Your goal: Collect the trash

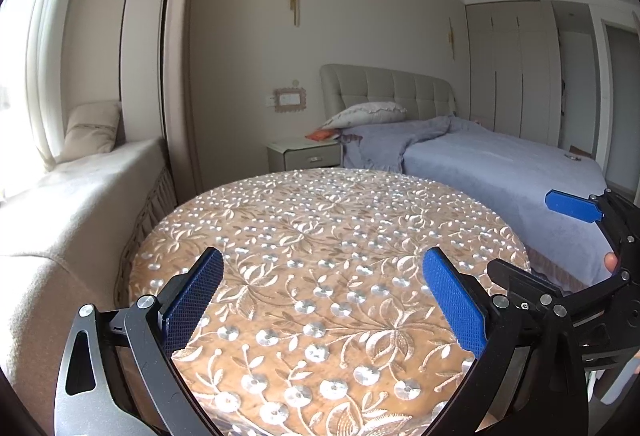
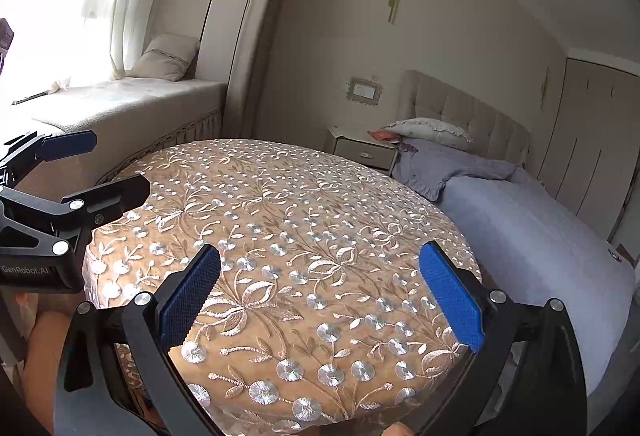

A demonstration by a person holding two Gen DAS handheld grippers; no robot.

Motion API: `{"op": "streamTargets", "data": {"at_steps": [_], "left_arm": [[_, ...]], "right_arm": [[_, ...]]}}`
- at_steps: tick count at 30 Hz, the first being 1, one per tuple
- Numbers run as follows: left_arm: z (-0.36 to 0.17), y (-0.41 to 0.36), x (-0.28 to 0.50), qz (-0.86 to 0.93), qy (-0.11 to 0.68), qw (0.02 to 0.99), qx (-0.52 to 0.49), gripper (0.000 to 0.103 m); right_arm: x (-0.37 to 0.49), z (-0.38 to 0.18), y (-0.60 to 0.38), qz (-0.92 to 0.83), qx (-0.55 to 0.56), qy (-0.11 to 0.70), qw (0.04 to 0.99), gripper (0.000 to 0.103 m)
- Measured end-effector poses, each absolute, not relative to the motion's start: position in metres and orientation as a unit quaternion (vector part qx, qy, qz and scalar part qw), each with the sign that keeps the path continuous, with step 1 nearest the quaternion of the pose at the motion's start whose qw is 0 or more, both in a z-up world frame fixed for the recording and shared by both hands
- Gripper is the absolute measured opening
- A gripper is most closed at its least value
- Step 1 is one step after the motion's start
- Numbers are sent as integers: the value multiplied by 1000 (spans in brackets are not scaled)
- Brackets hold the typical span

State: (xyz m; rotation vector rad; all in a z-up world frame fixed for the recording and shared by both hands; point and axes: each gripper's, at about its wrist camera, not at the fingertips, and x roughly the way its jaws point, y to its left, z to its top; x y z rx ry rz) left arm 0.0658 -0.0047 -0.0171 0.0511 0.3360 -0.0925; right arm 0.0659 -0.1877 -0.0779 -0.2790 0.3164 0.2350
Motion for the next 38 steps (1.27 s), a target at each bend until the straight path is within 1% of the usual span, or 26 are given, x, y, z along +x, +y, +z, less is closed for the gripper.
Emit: {"op": "streamTargets", "data": {"at_steps": [29,38], "left_arm": [[-19,-7,65,-55,170,983,32,98],[-22,-16,71,-60,184,980,37,98]], "right_arm": [[68,-88,-188,118,-138,167,969,99],[73,-95,-198,122,-116,168,971,99]]}}
